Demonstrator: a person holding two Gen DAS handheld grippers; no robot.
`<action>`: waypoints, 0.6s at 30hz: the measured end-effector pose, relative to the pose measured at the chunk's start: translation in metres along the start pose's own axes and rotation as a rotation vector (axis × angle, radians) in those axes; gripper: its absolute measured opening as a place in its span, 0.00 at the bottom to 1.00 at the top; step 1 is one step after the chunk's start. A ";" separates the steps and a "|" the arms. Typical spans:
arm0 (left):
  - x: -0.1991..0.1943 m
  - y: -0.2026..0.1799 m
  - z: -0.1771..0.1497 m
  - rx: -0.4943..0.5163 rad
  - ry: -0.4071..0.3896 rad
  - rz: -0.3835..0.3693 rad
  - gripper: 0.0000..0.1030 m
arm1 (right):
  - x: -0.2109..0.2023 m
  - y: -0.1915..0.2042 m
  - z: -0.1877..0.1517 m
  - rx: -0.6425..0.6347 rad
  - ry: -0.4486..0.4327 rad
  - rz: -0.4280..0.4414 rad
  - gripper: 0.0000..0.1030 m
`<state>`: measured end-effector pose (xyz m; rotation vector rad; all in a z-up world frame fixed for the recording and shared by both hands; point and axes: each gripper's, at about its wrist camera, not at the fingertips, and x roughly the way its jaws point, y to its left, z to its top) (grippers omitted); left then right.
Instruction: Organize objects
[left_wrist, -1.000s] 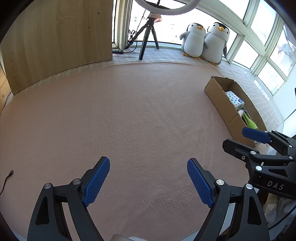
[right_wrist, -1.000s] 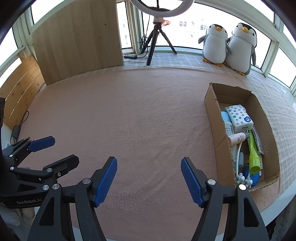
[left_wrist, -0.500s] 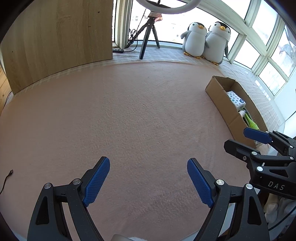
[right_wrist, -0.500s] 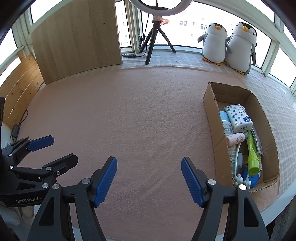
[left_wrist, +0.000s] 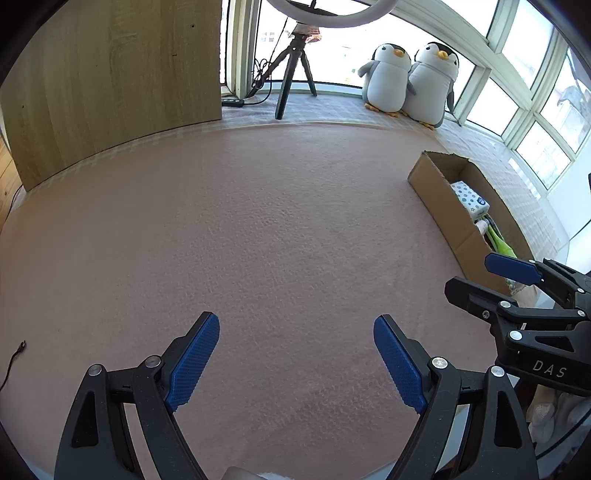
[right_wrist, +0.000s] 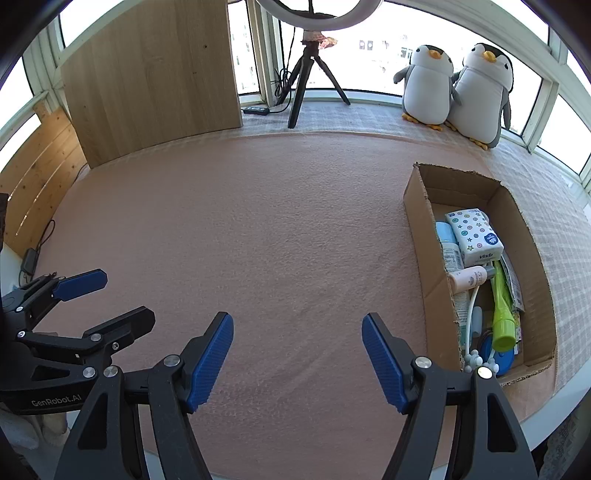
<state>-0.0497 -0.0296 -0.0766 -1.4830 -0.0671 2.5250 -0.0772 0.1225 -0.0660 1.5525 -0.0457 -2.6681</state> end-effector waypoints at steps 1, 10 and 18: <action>0.000 0.000 0.000 0.000 0.000 0.000 0.86 | 0.000 0.000 0.000 0.000 0.001 0.000 0.67; 0.004 0.001 0.002 0.000 0.006 0.007 0.86 | 0.005 -0.002 0.000 0.009 0.011 0.001 0.67; 0.007 0.002 0.002 -0.001 0.012 0.008 0.86 | 0.009 -0.002 -0.001 0.013 0.022 0.001 0.67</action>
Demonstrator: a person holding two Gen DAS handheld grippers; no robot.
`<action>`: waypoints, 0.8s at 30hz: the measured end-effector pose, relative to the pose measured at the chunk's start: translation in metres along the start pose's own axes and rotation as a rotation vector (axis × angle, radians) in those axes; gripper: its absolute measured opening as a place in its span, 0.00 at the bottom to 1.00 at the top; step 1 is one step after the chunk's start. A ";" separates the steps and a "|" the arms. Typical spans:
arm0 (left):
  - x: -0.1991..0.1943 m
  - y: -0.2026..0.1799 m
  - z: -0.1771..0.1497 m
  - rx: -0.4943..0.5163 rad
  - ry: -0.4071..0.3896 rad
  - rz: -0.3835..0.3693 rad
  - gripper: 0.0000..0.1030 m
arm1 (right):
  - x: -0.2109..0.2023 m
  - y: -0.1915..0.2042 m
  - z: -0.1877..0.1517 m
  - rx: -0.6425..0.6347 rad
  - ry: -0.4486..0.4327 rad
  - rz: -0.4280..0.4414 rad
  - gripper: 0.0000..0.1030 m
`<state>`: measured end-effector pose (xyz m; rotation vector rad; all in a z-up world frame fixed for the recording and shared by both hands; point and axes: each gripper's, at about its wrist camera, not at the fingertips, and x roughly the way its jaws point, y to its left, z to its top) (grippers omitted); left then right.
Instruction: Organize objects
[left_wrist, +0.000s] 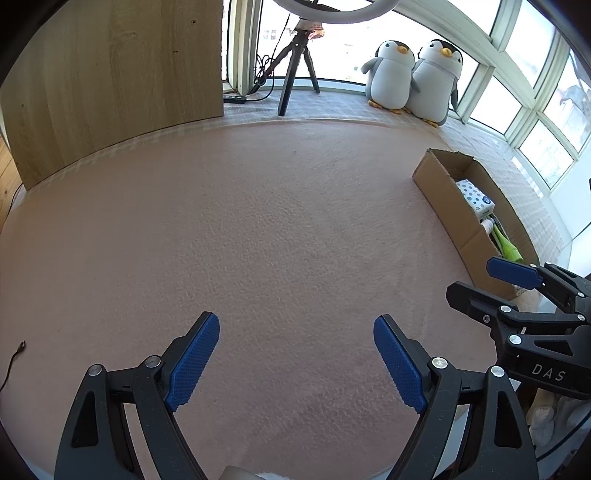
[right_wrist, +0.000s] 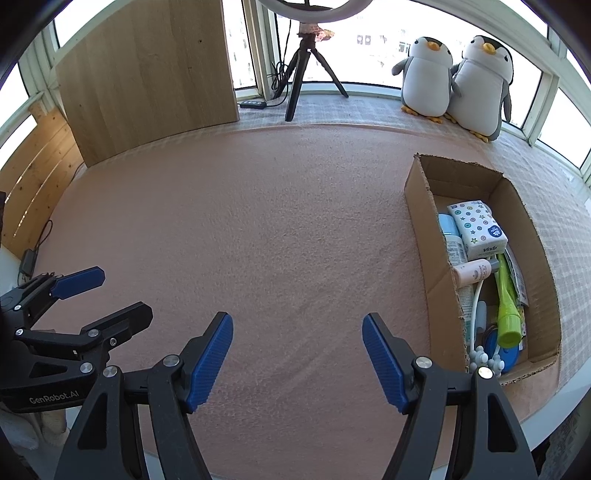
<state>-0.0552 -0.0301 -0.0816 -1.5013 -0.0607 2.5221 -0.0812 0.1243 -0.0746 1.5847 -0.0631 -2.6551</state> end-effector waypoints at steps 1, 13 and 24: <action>0.000 0.000 0.000 0.000 0.001 -0.001 0.86 | 0.000 0.000 0.000 0.001 0.002 0.000 0.67; 0.006 0.001 0.002 -0.004 0.011 -0.001 0.86 | 0.006 0.000 0.002 0.002 0.014 0.000 0.67; 0.016 0.007 0.004 -0.016 0.024 0.004 0.91 | 0.015 0.001 0.005 0.003 0.035 0.004 0.68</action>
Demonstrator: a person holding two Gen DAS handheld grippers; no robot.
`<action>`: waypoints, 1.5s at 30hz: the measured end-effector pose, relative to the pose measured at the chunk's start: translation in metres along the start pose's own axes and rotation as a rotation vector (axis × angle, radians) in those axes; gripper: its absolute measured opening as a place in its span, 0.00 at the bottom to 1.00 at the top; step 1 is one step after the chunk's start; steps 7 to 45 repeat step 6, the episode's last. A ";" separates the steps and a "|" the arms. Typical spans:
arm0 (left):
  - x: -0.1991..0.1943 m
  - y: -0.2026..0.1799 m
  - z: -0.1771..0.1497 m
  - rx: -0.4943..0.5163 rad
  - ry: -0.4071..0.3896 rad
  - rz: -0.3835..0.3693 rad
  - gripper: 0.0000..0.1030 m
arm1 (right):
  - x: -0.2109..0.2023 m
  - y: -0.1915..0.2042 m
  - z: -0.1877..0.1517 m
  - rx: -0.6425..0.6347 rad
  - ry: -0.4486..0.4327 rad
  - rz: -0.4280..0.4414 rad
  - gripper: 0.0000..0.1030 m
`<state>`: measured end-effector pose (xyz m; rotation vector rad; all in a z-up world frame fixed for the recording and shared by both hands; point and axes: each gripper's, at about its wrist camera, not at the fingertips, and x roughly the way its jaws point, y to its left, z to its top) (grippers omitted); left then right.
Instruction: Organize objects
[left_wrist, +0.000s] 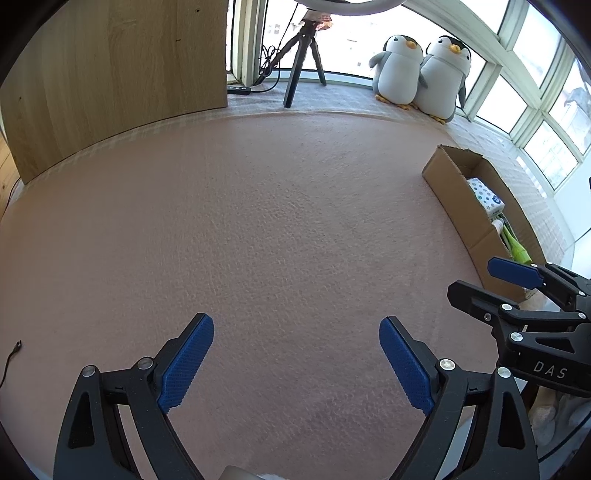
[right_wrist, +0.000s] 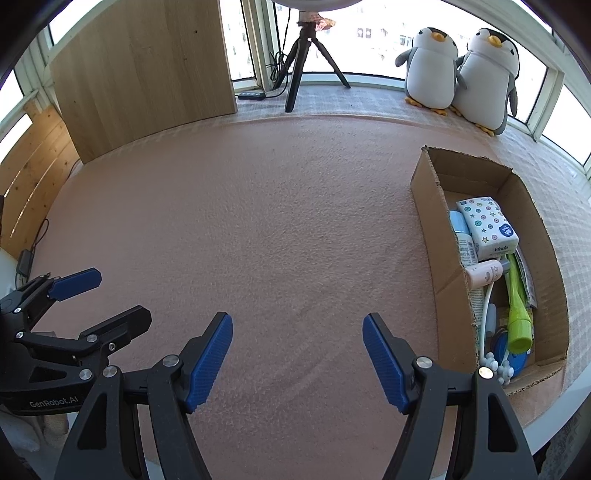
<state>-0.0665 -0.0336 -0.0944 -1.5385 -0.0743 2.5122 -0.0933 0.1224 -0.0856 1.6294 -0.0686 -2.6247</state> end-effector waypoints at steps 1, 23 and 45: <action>0.002 0.001 0.000 -0.004 0.003 -0.004 0.91 | 0.002 0.000 0.000 0.000 0.004 0.000 0.68; 0.013 0.011 0.000 -0.009 0.018 0.007 0.91 | 0.013 0.002 0.001 0.002 0.023 0.000 0.68; 0.013 0.011 0.000 -0.009 0.018 0.007 0.91 | 0.013 0.002 0.001 0.002 0.023 0.000 0.68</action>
